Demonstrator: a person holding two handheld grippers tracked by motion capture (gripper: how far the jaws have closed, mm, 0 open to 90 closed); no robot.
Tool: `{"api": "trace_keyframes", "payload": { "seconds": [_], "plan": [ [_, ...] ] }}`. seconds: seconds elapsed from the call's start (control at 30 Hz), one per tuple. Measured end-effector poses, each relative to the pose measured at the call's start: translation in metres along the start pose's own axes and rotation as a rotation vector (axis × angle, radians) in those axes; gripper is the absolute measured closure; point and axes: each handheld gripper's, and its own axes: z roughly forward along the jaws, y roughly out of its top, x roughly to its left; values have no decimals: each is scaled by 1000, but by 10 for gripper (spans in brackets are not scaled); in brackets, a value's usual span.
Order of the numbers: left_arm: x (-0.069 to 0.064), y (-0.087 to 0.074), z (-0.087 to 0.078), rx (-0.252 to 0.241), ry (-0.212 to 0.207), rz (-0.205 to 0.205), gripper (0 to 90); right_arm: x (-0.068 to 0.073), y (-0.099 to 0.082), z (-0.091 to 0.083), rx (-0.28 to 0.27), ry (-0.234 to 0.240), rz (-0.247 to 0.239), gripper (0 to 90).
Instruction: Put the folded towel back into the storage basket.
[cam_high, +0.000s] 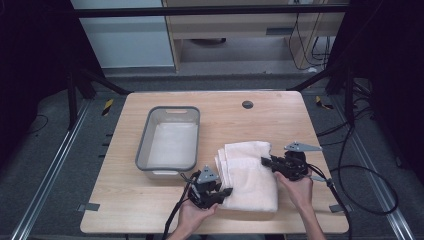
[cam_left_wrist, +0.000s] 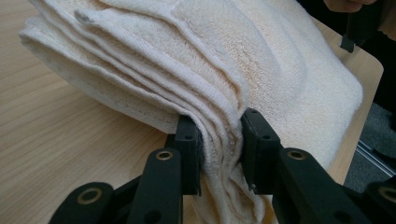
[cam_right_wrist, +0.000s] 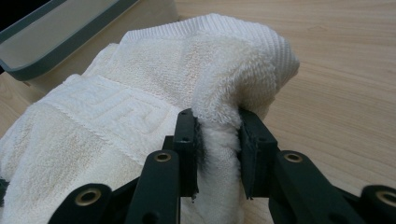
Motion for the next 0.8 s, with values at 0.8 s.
{"api": "trace_keyframes", "payload": {
  "seconds": [0.8],
  "plan": [
    [-4,15,-24,-71,18,29,701,17,22,-18,-95,-9,-50,712]
  ]
}}
